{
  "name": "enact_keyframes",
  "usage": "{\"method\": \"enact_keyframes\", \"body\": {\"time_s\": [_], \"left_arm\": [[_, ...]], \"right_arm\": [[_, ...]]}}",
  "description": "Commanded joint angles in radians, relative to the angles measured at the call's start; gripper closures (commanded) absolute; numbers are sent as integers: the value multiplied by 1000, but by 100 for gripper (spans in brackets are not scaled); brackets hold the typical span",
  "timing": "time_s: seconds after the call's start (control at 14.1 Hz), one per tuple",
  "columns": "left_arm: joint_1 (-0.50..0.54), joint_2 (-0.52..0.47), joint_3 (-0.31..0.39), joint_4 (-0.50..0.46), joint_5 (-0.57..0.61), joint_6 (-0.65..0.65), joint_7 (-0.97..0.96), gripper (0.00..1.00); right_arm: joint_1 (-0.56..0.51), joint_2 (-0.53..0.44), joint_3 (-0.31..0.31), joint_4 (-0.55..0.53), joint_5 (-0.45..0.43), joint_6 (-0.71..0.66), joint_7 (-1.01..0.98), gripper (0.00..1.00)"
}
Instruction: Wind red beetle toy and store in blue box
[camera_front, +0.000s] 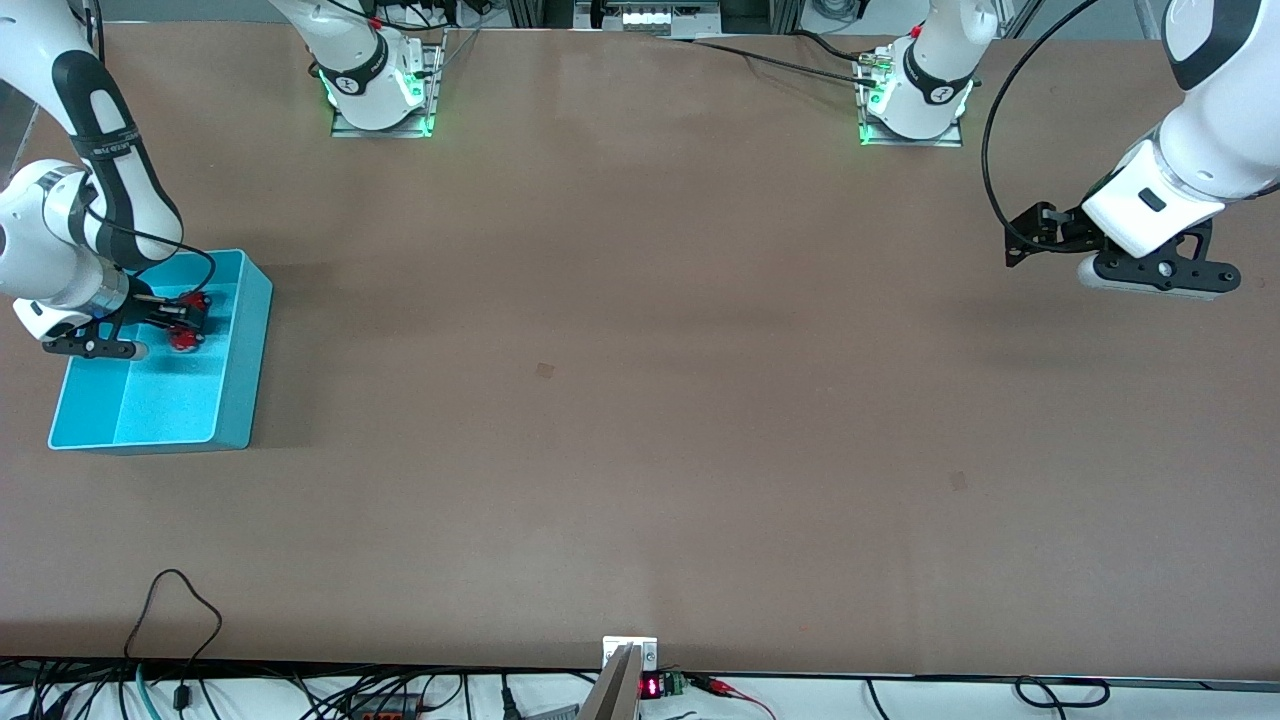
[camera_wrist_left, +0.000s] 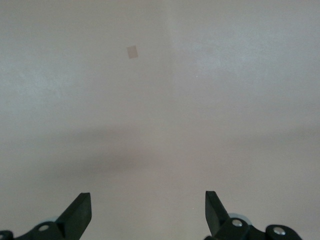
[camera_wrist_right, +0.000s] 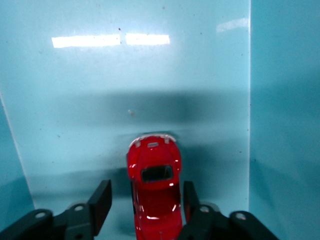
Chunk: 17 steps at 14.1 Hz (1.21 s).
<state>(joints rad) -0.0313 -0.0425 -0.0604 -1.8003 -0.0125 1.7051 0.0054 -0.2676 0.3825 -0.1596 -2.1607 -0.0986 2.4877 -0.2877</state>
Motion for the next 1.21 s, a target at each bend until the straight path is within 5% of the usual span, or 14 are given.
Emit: {"method": "enact_keyframes", "body": {"time_s": [0.0, 0.28, 0.71, 0.92, 1.14], "left_arm": [[5, 10, -2, 19, -17, -1, 1, 0], [7, 10, -1, 19, -18, -1, 2, 0], [7, 13, -1, 21, -18, -1, 1, 0], [7, 13, -1, 21, -18, -1, 2, 0], [7, 13, -1, 21, -18, -1, 1, 0]], "right_arm": [[21, -48, 6, 7, 5, -13, -16, 0], [25, -190, 70, 62, 5, -178, -16, 0], [85, -263, 193, 462, 8, -744, 135, 0], [166, -289, 198, 567, 4, -904, 177, 0], [269, -290, 131, 659, 5, -1010, 176, 0]]}}
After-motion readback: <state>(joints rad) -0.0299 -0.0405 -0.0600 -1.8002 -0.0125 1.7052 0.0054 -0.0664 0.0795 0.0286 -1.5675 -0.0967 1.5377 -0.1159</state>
